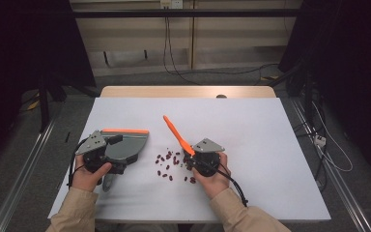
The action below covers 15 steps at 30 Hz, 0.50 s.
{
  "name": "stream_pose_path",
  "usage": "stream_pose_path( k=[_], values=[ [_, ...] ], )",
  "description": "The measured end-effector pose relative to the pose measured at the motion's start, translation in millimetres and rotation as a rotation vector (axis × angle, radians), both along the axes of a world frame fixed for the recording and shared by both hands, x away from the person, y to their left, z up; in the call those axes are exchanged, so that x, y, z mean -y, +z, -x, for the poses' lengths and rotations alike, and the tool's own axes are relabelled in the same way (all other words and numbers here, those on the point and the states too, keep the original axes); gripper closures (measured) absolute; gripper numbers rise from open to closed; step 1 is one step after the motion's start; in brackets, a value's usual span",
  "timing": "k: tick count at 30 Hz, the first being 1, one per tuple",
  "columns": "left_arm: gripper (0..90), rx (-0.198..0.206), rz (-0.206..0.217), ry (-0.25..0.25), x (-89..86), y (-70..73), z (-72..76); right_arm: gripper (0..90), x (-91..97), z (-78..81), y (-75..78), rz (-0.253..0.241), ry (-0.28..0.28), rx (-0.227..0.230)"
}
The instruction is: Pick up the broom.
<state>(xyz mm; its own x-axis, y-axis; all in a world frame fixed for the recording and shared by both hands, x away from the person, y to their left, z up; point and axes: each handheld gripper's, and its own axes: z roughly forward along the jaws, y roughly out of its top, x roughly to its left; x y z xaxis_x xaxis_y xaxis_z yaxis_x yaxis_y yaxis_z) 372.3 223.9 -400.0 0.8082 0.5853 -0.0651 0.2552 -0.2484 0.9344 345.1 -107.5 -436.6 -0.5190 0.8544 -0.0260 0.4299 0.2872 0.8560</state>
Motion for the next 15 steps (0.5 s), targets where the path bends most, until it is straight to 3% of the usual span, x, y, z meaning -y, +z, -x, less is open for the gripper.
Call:
stream_pose_path(
  k=[5, 7, 15],
  values=[
    [5.8, -0.001, 0.002, -0.001, 0.2, -0.4, -0.2, 70.4, -1.1, 0.9, 0.0, -0.011, 0.014, -0.004],
    [5.8, -0.003, 0.001, -0.002, -0.5, -0.5, -0.6, 70.4, -2.5, 1.4, 0.2, 0.006, 0.023, 0.005],
    [5.8, -0.012, -0.002, -0.006, -0.1, -1.6, -1.0, 70.9, 3.6, -0.9, 2.3, -0.003, 0.011, 0.006]
  ],
)
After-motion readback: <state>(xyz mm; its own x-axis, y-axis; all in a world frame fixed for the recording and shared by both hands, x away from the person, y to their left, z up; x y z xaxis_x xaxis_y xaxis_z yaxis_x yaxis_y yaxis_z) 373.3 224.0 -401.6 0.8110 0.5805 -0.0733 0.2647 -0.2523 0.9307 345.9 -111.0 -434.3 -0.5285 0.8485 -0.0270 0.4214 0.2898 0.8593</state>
